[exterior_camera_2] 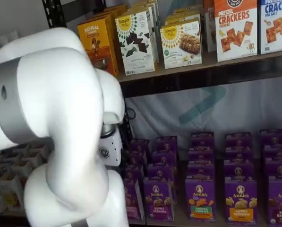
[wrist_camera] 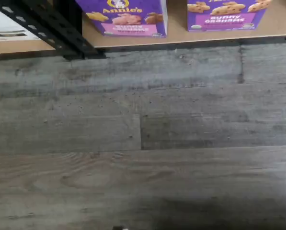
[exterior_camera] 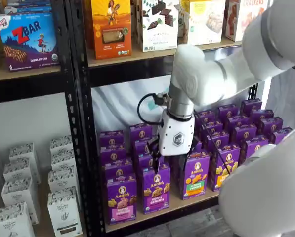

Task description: Pick up the purple box with a pink patch in the middle, on the bottom shelf, the first box from the left

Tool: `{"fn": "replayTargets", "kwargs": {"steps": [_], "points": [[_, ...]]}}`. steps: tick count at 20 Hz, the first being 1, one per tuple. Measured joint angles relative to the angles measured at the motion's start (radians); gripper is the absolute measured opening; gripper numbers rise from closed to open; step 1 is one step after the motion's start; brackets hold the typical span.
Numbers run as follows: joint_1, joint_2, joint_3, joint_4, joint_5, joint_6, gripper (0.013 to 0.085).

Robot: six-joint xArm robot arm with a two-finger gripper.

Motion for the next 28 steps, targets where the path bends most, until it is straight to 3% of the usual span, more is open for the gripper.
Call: {"fn": "replayTargets", "kwargs": {"steps": [3, 8, 11, 14, 19, 23, 28], "points": [[0.019, 0.071, 0.000, -0.002, -0.068, 0.014, 0.0850], [0.063, 0.241, -0.031, -0.045, -0.181, 0.082, 0.0850], [0.079, 0.334, -0.057, -0.027, -0.234, 0.079, 0.0850], [0.091, 0.421, -0.086, -0.042, -0.280, 0.101, 0.0850], [0.107, 0.557, -0.141, -0.093, -0.342, 0.159, 0.0850], [0.113, 0.645, -0.183, -0.211, -0.380, 0.272, 0.0850], [0.126, 0.734, -0.234, -0.240, -0.402, 0.312, 0.0850]]}}
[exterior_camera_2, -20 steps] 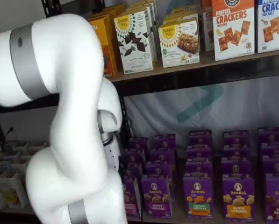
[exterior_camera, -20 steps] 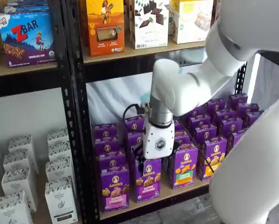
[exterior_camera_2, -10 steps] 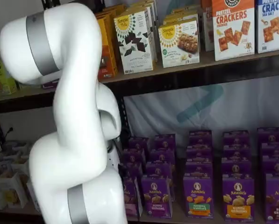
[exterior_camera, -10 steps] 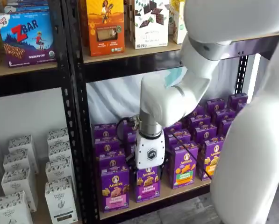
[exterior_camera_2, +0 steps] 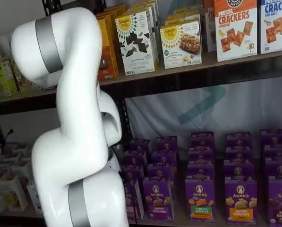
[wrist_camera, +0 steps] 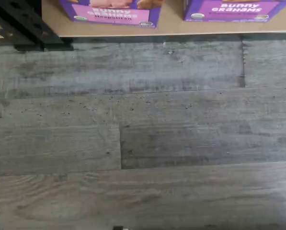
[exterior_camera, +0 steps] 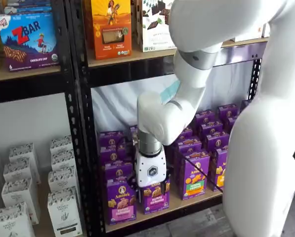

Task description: Pick up the purple box with a pink patch in the middle, on the bottom shelf, the first box from the left

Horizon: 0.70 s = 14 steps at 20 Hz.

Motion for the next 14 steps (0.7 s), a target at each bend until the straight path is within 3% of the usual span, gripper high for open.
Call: {"fn": "replayTargets", "kwargs": {"steps": [4, 8, 11, 14], "points": [[0.009, 0.060, -0.035, 0.009, -0.044, 0.001, 0.0850], [0.012, 0.133, -0.086, -0.037, -0.094, 0.047, 0.0850], [0.015, 0.193, -0.138, -0.002, -0.107, 0.018, 0.0850], [0.008, 0.253, -0.192, -0.022, -0.123, 0.029, 0.0850]]}}
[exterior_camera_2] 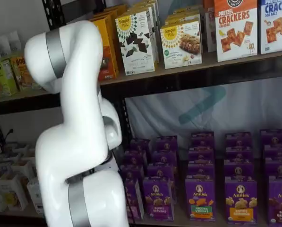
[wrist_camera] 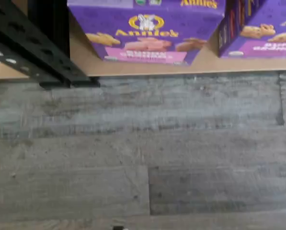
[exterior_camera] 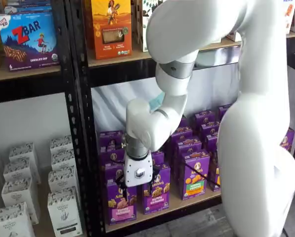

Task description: Pick up the purple box with a pink patch in the middle, on the bottom shelf, the first box from the left

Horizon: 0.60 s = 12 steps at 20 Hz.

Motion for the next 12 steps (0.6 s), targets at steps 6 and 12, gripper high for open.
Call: {"fn": "replayTargets", "kwargs": {"steps": [6, 12], "points": [[-0.034, 0.099, -0.113, -0.060, -0.004, 0.025, 0.0850], [-0.078, 0.175, -0.221, -0.155, 0.008, 0.070, 0.0850]]}}
